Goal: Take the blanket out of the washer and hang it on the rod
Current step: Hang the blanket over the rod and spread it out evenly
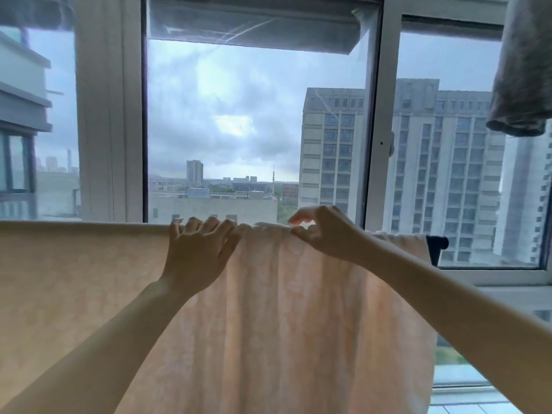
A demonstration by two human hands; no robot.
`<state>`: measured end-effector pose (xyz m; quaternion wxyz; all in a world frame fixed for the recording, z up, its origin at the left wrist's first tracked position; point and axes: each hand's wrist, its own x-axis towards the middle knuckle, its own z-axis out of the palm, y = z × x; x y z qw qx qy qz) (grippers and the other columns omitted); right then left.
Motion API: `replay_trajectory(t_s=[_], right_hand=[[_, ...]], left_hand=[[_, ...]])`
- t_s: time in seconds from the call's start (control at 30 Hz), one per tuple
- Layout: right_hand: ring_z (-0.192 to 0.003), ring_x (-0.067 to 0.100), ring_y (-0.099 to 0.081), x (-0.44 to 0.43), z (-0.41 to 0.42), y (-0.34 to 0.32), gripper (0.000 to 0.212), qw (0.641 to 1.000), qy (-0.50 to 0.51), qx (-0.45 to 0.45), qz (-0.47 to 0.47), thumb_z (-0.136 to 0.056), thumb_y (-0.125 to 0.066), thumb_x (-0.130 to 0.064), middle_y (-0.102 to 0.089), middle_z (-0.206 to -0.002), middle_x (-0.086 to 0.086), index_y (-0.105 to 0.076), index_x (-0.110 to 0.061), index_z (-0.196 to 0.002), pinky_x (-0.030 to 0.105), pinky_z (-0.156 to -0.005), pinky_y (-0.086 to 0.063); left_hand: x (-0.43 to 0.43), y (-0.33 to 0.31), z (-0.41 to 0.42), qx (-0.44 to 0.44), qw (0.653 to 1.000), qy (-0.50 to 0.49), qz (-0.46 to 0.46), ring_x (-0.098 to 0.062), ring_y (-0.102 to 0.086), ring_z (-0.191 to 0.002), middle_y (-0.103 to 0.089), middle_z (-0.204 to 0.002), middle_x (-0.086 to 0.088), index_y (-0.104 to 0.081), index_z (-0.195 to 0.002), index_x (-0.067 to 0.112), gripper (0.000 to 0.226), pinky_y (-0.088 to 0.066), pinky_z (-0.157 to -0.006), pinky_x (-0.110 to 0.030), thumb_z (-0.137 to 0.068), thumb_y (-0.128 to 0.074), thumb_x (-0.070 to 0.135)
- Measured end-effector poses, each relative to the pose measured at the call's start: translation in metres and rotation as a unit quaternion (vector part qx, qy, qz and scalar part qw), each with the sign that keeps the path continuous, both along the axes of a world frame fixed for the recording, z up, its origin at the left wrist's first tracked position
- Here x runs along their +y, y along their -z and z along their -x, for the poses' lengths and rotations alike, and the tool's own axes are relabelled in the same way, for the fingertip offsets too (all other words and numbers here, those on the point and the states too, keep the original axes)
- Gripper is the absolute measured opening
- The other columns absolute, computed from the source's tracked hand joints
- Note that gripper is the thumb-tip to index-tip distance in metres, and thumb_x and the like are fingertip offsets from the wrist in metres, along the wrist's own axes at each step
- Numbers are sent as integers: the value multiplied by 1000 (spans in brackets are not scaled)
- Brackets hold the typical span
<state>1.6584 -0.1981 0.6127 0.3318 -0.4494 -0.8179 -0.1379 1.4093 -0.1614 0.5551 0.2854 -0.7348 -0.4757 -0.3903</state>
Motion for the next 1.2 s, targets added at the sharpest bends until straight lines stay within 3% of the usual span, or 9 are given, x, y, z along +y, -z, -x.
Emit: replay_trajectory(t_s=[0.17,0.37,0.43,0.53,0.63,0.83,1.1,1.2], right_hand=[[-76,-2,-62,9,10,7,24,999,-22,37,-19,-84,-71,-20,-74,-97,2,-71,-9,-105,8,-79,-49],[-75,-1,-64,7,3,4,13,996,-12,90,-11,-82,-74,-17,-74,-87,-4,-76,-15,-94,8,-79,-48],[-73,-2,-62,6,1,2,11,995,0,91,-27,-82,-73,-11,-74,-86,-3,-76,-13,-92,5,-78,-47],[-71,1,-62,6,-4,-1,11,994,28,93,-53,-84,-70,-7,-74,-87,1,-74,-8,-94,11,-79,-51],[-74,7,-64,6,-23,-4,12,988,77,107,-76,-86,-68,-8,-73,-90,3,-73,-6,-96,4,-71,-44],[-76,10,-67,3,-45,0,11,988,117,79,-67,-86,-69,-14,-74,-89,1,-73,-11,-95,26,-80,-56],[-77,8,-66,12,-49,1,8,988,111,106,-20,-85,-70,-14,-73,-86,0,-74,-11,-92,22,-80,-54],[-77,9,-67,14,-50,1,10,988,113,106,-10,-85,-70,-14,-74,-88,2,-74,-9,-93,22,-80,-53]], left_hand=[[1,0,2,2,1000,-3,-12,-31,-66,-92,-69,-102,5,-60,-107,31,41,-40,-94,-58,-97,-27,53],[2,2,4,14,1000,-2,-12,-29,-65,-92,-68,-104,7,-58,-112,32,39,-40,-94,-57,-96,-29,52],[2,2,3,13,1000,0,-14,-28,-65,-92,-67,-103,7,-57,-112,32,39,-39,-94,-57,-96,-29,53],[2,2,3,11,1000,-2,-16,-28,-65,-92,-68,-104,6,-57,-115,31,41,-38,-96,-60,-95,-29,53],[5,3,4,8,1000,-7,-13,-30,-65,-94,-68,-108,2,-53,-122,28,43,-35,-99,-63,-95,-31,52],[1,4,-11,15,1000,-14,-5,-31,-63,-96,-66,-108,2,-57,-116,25,46,-33,-98,-66,-95,-27,52],[-2,5,-54,76,995,48,-40,-26,-61,-98,-62,-117,1,-52,-129,17,50,-42,-94,-51,-94,-33,47],[-2,3,-69,81,995,49,-39,-24,-59,-100,-60,-119,2,-49,-131,22,49,-42,-92,-51,-94,-32,48]])
